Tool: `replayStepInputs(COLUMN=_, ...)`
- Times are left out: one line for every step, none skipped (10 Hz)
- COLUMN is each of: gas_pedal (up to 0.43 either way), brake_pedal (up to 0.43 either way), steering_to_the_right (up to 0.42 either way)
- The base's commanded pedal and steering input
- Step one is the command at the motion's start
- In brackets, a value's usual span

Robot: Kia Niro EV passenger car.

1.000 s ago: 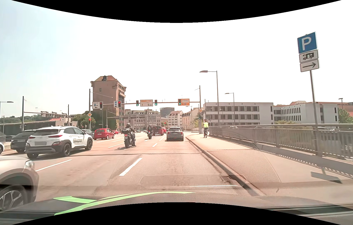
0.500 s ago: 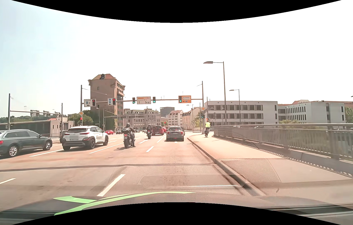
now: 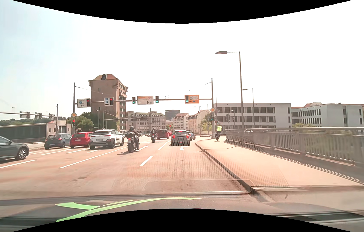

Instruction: Follow the waypoints while adhering to traffic rules and regulations

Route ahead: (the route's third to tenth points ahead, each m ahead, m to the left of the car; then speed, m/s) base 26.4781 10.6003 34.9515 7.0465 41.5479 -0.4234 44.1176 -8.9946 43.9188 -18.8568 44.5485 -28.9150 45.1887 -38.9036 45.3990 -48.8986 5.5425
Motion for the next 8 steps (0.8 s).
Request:
replayStepInputs(gas_pedal=0.000, brake_pedal=0.000, steering_to_the_right=-0.003)
replayStepInputs(gas_pedal=0.000, brake_pedal=0.000, steering_to_the_right=-0.003)
replayStepInputs(gas_pedal=0.000, brake_pedal=0.000, steering_to_the_right=-0.003)
replayStepInputs(gas_pedal=0.000, brake_pedal=0.000, steering_to_the_right=-0.003)
replayStepInputs(gas_pedal=0.000, brake_pedal=0.000, steering_to_the_right=-0.003)
replayStepInputs(gas_pedal=0.000, brake_pedal=0.000, steering_to_the_right=-0.003)
replayStepInputs(gas_pedal=0.000, brake_pedal=0.000, steering_to_the_right=-0.002)
replayStepInputs(gas_pedal=0.000, brake_pedal=0.000, steering_to_the_right=-0.002)
